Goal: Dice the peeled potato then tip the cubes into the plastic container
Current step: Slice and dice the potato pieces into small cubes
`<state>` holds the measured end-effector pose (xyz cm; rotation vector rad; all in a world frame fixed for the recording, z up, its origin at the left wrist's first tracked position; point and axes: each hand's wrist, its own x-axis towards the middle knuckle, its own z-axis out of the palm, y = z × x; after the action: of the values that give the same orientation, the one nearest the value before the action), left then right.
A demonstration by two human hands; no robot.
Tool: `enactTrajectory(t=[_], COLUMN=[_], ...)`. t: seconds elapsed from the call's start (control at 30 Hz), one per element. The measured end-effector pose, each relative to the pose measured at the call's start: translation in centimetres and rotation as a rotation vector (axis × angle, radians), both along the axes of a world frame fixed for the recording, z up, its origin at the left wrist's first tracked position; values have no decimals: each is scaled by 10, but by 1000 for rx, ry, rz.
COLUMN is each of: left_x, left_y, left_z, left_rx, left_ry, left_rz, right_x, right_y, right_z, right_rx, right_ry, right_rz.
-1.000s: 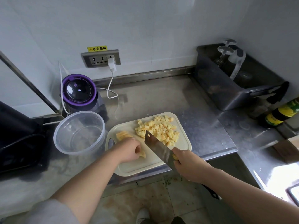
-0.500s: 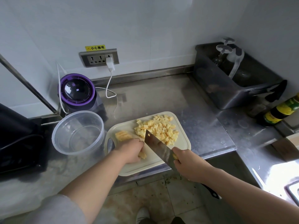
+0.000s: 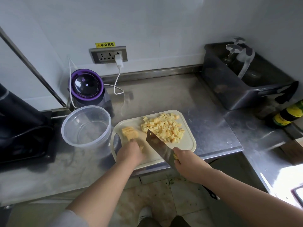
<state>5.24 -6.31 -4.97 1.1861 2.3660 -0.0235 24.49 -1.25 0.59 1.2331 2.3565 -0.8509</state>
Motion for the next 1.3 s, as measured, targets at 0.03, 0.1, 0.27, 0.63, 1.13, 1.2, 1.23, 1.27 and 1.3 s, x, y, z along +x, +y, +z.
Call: enactTrajectory(t=[0.03,0.1,0.27,0.63,1.13,1.2,1.23,1.27,1.3], left_x=[3,5,3,9,11,14,14,15,15], left_y=[1,2,0,5,8,8,8,8,9], left_z=[0,0,-10,-18,-24,-23,-22,-23,-24], left_rx=[21,66,187,393,366,381,391,401,406], left_ry=[-67,-226,-473,-712,-543,-527,-527,-531,-527], left_rz=[51,152,352,557,500,499,506,514,520], right_x=[0,-2,-3,7,4,4,3,3,3], right_y=[-2,-8,-16,-3,-2,-2,-2,-2,-3], right_z=[0,-1,-10,-16,-20,-19,-20,-21,-21], right_rx=[0,9,65,146,140,142,143,144,148], right_ry=[0,-5,-18,-78,-56,-50,-46,-45,-46], right_rz=[6,16,27,142,136,135,134,138,147])
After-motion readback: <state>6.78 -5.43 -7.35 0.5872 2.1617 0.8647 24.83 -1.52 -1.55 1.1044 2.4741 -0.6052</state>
